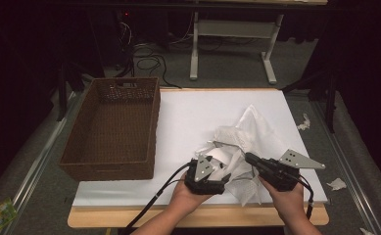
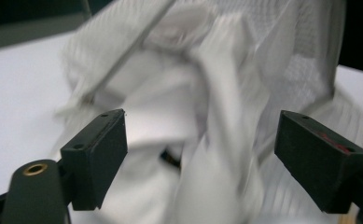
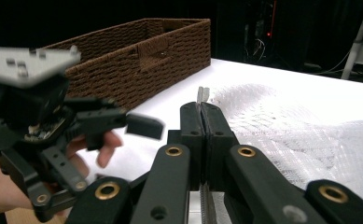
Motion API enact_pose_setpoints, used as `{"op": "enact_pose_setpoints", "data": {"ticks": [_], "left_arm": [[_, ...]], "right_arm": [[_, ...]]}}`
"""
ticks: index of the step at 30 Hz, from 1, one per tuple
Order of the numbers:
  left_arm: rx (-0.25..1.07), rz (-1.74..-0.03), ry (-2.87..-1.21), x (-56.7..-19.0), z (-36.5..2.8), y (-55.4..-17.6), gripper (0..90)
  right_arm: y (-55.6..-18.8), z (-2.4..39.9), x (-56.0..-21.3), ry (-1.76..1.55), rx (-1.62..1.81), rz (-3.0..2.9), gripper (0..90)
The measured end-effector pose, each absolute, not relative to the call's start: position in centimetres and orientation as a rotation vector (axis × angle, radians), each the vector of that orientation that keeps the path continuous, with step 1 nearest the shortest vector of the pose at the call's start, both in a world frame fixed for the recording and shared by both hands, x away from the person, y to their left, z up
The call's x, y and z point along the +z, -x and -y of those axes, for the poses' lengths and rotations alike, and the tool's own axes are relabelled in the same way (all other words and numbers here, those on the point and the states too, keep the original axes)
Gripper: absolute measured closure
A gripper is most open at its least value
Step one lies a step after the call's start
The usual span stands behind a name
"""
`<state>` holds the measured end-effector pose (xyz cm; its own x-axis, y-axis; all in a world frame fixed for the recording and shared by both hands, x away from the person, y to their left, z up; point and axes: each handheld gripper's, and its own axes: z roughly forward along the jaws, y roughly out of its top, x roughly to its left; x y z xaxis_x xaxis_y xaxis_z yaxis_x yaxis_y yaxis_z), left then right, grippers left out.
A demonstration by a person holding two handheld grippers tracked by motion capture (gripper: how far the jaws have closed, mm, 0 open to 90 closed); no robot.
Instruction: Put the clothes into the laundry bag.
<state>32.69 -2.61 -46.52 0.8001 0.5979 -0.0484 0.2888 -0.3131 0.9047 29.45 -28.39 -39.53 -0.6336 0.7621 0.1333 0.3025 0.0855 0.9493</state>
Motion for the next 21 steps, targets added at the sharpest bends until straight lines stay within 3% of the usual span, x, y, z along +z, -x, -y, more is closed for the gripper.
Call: {"op": "enact_pose_setpoints", "data": {"ticks": [3,5,10,12,21], "left_arm": [[0.320,-0.708,-1.981,-47.8,3.1,-33.2,16.3],[0.294,-0.710,-2.038,-48.0,3.8,-33.5,22.3],[0.253,-0.711,-2.035,-48.0,4.0,-33.9,69.7],[0.266,-0.715,-2.017,-48.0,3.9,-33.9,80.0],[0.370,-0.709,-1.860,-44.8,1.8,-33.0,83.2]], "right_arm": [[-29.5,28.2,-39.6,-1.052,1.560,-1.980,90.0],[-29.6,28.1,-39.8,-1.057,1.553,-1.982,90.0],[-29.7,27.9,-40.1,-1.063,1.547,-1.994,90.0],[-29.8,27.9,-40.2,-1.074,1.545,-1.999,90.0],[-29.7,27.1,-40.0,-1.039,1.570,-2.023,90.0]]}}
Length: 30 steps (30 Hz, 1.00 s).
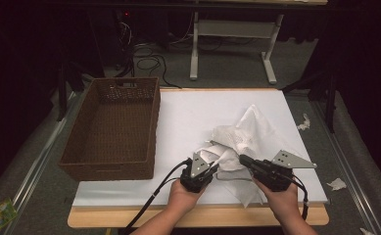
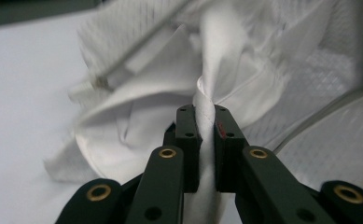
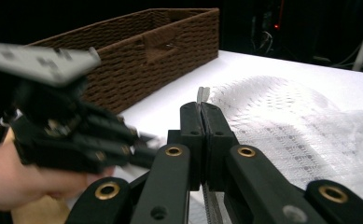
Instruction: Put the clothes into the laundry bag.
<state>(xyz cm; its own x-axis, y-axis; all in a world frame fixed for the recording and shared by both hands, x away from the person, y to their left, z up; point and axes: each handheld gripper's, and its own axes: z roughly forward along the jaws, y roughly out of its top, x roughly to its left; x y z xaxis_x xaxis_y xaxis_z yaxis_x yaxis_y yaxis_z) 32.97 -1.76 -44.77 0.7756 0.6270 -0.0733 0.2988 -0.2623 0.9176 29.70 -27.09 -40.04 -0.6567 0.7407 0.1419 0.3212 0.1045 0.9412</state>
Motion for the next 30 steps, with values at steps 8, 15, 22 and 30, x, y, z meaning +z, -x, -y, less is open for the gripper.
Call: {"op": "enact_pose_setpoints", "data": {"ticks": [8,15,22,30], "left_arm": [[0.364,-0.649,-1.852,-44.0,5.5,-32.8,82.8],[0.264,-0.658,-1.837,-45.7,8.7,-35.4,69.4],[0.297,-0.612,-1.892,-46.0,5.8,-34.0,38.6],[0.197,-0.601,-1.969,-47.6,4.4,-33.4,52.8]], "right_arm": [[-28.8,25.7,-38.8,-0.987,1.660,-2.019,90.0],[-28.8,27.2,-38.6,-1.012,1.659,-1.977,90.0],[-29.2,28.6,-39.0,-1.046,1.634,-1.959,90.0],[-29.1,28.2,-39.1,-1.045,1.614,-1.964,90.0]]}}
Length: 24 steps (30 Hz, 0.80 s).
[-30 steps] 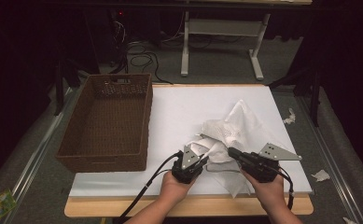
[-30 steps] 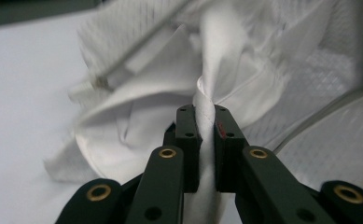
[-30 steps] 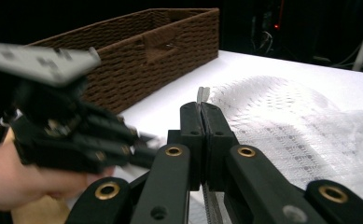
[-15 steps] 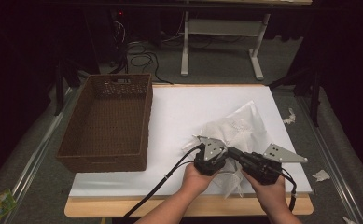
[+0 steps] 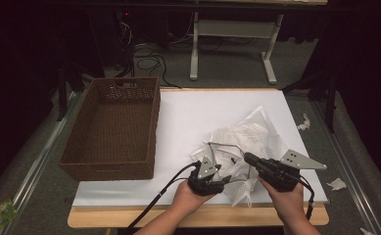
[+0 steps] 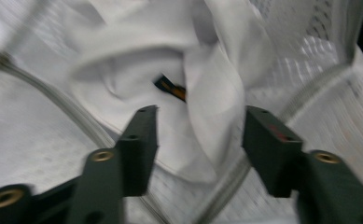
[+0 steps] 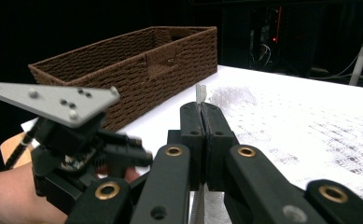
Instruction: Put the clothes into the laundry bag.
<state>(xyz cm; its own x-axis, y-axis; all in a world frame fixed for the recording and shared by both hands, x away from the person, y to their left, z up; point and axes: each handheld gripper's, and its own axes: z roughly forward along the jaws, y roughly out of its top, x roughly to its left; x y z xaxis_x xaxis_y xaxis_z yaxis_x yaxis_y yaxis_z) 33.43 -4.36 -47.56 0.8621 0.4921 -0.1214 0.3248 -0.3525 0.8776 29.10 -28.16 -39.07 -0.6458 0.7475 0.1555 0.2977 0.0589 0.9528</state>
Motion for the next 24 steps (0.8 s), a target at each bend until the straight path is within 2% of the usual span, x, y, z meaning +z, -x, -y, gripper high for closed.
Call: {"op": "enact_pose_setpoints", "data": {"ticks": [4,6,7,12,16,18,20,24], "left_arm": [[0.201,-0.595,-2.016,-47.5,6.0,-33.9,67.1],[0.206,-0.600,-2.037,-47.3,6.8,-34.4,79.5],[0.212,-0.605,-2.026,-47.1,7.1,-34.6,82.2],[0.212,-0.640,-1.920,-46.0,9.2,-36.0,83.5],[0.231,-0.628,-1.932,-46.3,11.1,-36.0,80.3],[0.197,-0.631,-1.929,-46.4,10.8,-36.1,73.6],[0.202,-0.630,-1.911,-46.1,9.7,-36.0,62.6],[0.299,-0.649,-1.859,-45.0,6.4,-35.3,49.9]], "right_arm": [[-29.0,28.1,-39.0,-1.047,1.613,-1.962,90.0],[-29.0,28.2,-39.0,-1.042,1.616,-1.959,90.0],[-28.9,28.3,-38.9,-1.048,1.615,-1.955,90.0],[-28.9,28.7,-38.8,-1.055,1.629,-1.940,90.0],[-29.0,29.1,-38.9,-1.061,1.635,-1.933,90.0],[-29.0,29.2,-38.9,-1.070,1.633,-1.931,90.0],[-28.9,29.4,-38.9,-1.066,1.635,-1.928,90.0],[-28.9,29.5,-38.9,-1.084,1.628,-1.923,90.0]]}}
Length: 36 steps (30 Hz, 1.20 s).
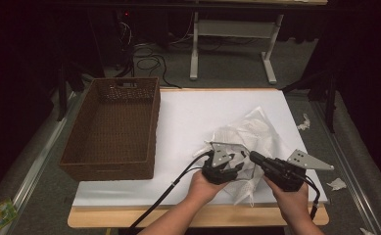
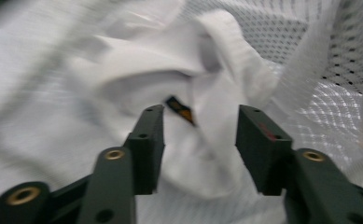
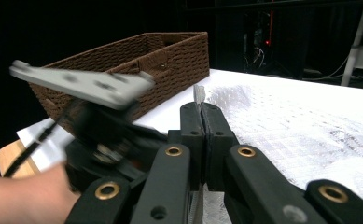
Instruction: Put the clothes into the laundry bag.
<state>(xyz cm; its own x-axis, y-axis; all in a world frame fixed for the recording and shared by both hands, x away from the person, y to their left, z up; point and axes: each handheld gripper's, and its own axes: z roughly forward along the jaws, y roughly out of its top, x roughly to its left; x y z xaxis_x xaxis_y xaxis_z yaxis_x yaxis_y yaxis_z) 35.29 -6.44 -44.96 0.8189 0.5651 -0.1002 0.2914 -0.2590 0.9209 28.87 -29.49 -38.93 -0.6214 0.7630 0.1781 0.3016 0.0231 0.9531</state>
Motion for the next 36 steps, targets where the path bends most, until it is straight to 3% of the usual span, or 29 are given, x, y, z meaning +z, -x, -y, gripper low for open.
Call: {"op": "enact_pose_setpoints", "data": {"ticks": [2,5,8,10,11,13,15,26,36], "left_arm": [[0.428,-0.665,-1.855,-44.6,4.9,-35.2,45.4],[0.518,-0.784,-1.841,-44.5,3.2,-36.7,37.0],[0.541,-0.881,-1.842,-44.8,2.9,-39.0,26.0],[0.506,-0.918,-1.882,-45.3,3.5,-40.4,24.3],[0.497,-0.925,-1.912,-45.5,3.7,-41.0,25.9],[0.457,-0.894,-1.939,-45.8,3.8,-41.4,47.9],[0.485,-0.880,-1.943,-45.5,3.3,-41.2,61.2],[0.493,-0.813,-1.932,-44.1,-2.5,-34.5,64.7],[0.441,-0.844,-1.869,-45.6,-3.3,-34.6,64.9]], "right_arm": [[-28.8,29.5,-38.9,-1.077,1.622,-1.923,90.0],[-28.7,29.4,-38.9,-1.073,1.626,-1.922,89.9],[-28.6,29.3,-38.8,-1.065,1.628,-1.928,89.9],[-28.5,29.2,-38.8,-1.064,1.626,-1.926,89.9],[-28.5,29.2,-38.8,-1.065,1.625,-1.930,89.9],[-28.5,29.4,-38.9,-1.067,1.625,-1.932,89.8],[-28.6,29.5,-39.1,-1.079,1.623,-1.938,89.7],[-28.8,29.0,-39.7,-1.075,1.586,-1.976,87.7],[-27.2,32.7,-40.0,-1.242,1.318,-1.835,46.6]]}}
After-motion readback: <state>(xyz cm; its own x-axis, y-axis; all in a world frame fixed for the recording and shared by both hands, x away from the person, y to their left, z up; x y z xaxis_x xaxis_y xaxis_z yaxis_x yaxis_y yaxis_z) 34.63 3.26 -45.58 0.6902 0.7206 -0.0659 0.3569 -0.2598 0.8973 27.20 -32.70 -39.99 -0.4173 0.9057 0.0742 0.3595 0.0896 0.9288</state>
